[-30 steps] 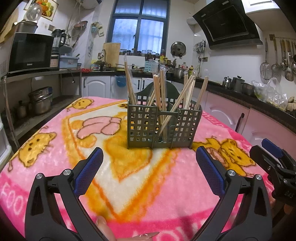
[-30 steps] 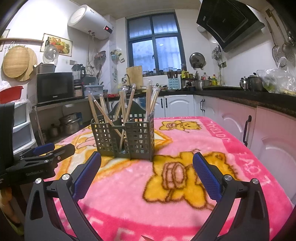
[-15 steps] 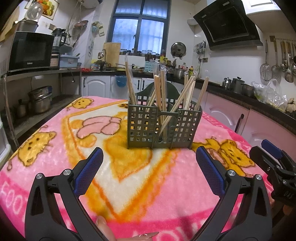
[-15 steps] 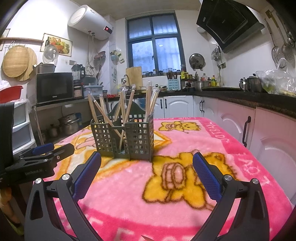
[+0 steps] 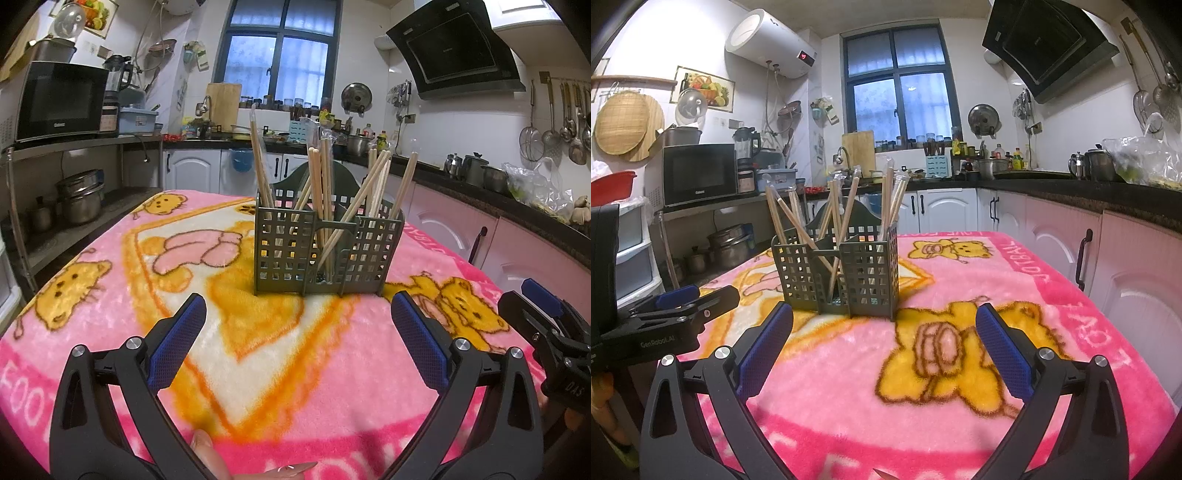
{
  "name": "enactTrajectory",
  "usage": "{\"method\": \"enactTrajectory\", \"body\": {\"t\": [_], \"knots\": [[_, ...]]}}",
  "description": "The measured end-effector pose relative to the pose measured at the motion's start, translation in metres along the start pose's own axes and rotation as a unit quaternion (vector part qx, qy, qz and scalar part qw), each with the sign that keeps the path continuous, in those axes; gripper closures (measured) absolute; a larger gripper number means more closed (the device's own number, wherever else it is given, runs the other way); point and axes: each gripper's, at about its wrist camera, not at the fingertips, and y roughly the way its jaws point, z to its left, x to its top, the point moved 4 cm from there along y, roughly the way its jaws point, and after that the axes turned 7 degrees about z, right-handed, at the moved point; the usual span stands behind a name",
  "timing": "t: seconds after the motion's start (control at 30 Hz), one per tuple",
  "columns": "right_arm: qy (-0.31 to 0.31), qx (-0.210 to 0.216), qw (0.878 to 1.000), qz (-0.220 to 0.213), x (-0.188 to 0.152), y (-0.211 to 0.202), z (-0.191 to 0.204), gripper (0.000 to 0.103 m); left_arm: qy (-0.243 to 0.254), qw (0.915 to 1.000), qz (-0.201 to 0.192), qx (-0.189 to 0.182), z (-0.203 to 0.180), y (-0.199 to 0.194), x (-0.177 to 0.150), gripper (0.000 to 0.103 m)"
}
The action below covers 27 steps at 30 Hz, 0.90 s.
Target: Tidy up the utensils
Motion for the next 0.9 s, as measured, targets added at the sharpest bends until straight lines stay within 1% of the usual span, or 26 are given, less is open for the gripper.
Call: {"method": "enactTrajectory", "body": {"t": [0.37,0.53,0.67,0.77,0.83,0.9], "knots": [[0.0,-0.001,1.0,0.0,-0.0018,0.001,-0.0003,0.007,-0.001,1.0,0.0,-0.006,-0.0014,0.0023,-0.0006,0.011],[0.001,-0.001,1.0,0.002,-0.0021,0.0023,-0.001,0.007,-0.005,0.9999,0.008,-0.005,-0.0019,0.0082,-0.0025,0.011],[0.001,-0.003,1.0,0.003,-0.0025,0.0022,-0.001,0.007,-0.008,0.9999,0.005,-0.011,-0.0002,0.0063,-0.0039,0.011],[0.0,-0.003,1.0,0.002,-0.0024,0.0023,-0.0014,0.007,-0.008,0.9999,0.006,-0.011,0.0005,0.0065,-0.0043,0.011],[0.001,-0.004,1.0,0.002,-0.0026,0.0025,-0.0014,0.007,-0.008,0.9999,0.009,0.0,0.0015,0.0066,-0.0043,0.011],[0.002,-0.005,1.0,0.003,-0.0024,0.0028,-0.0024,0.007,-0.009,0.9999,0.014,0.0,0.0019,0.007,-0.0047,0.011]]}}
